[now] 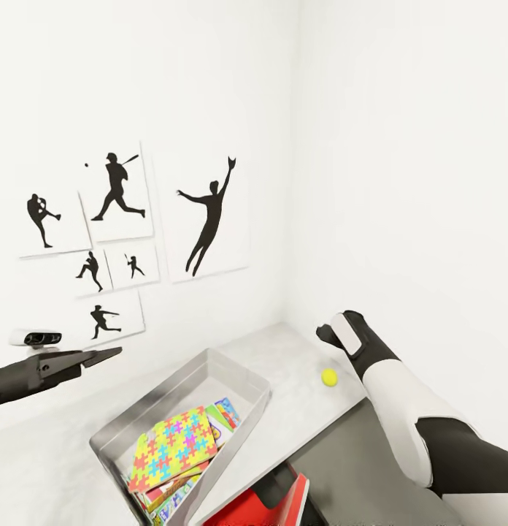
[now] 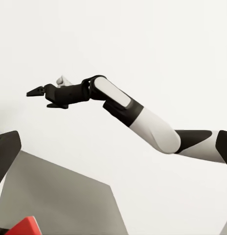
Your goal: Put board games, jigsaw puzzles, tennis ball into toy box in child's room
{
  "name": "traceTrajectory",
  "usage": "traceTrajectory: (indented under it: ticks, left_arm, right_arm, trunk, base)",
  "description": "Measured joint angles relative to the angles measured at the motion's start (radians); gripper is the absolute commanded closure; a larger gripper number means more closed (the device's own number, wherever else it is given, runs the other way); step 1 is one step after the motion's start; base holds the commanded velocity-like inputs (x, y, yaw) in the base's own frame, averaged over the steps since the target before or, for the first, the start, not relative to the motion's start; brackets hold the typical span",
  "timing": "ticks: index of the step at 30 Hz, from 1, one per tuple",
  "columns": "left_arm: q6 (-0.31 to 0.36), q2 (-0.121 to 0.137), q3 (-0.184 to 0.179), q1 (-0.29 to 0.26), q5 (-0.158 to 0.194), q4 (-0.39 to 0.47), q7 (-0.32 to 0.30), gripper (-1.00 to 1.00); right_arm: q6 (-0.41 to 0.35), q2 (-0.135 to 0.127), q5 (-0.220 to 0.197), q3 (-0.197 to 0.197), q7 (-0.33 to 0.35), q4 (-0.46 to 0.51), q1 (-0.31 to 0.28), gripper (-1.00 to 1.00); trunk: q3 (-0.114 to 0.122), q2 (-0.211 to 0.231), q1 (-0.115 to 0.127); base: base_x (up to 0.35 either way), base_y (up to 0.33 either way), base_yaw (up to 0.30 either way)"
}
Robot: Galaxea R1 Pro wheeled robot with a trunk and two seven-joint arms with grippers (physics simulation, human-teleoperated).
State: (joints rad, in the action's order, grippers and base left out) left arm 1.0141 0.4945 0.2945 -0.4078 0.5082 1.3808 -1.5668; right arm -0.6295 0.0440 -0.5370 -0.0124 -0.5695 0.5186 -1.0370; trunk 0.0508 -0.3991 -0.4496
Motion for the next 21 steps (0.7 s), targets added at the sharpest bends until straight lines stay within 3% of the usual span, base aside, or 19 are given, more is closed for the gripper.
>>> traceTrajectory:
  ticks: [21]
  left_arm:
    - [-0.001,-0.001,0.002,0.000,-0.003,-0.002,0.000,-1.00]
  right_arm:
    - [-0.001,-0.021,-0.001,-0.005,0.000,0.003,0.000,-1.00]
  trunk:
    - [-0.034,0.000,0.000]
  base:
    - [0.000,0.000,0.000]
